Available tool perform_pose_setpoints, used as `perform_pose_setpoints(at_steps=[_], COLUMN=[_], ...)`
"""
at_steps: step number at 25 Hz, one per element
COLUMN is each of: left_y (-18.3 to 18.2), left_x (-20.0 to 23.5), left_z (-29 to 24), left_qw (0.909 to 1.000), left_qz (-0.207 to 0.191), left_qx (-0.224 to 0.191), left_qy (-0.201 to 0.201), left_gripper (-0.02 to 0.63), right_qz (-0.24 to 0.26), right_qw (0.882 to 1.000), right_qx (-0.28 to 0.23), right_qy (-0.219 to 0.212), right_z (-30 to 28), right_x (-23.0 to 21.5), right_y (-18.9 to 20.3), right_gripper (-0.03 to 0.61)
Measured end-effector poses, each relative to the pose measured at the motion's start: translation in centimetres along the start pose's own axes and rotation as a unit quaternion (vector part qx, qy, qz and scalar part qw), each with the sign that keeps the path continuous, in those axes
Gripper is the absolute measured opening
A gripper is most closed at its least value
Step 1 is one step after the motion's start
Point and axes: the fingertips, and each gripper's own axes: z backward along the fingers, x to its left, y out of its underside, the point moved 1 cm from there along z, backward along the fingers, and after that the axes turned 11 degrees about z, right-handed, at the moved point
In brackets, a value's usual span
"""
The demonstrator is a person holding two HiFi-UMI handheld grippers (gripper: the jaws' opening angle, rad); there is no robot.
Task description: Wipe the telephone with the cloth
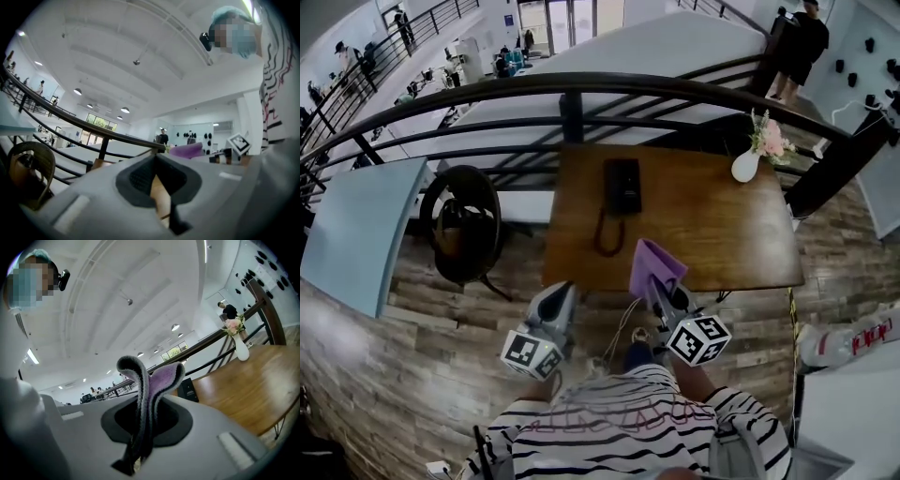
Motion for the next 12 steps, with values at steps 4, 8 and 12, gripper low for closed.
perform_pose_setpoints(at_steps=[4, 8, 12], left_y=[-0.1, -0.6, -1.4], left_x=[1.7, 3.2, 4.7], left_z=[-1.4, -3.3, -6.0], left_qw=[0.9999, 0.9999, 0.9998], left_qz=[0.009, 0.007, 0.005], left_qx=[0.006, 0.004, 0.004], left_qy=[0.001, -0.007, -0.017], left_gripper=[0.002, 0.002, 0.002], right_qz=[-0.006, -0.005, 0.001], right_qw=[1.000, 1.000, 0.999], right_qx=[0.007, 0.017, 0.029], right_qy=[0.000, -0.010, -0.023], right_z=[-2.7, -6.1, -9.9], right_x=[-1.1, -2.9, -5.0], right_y=[0.2, -0.2, -1.1], right_gripper=[0.035, 0.035, 0.035])
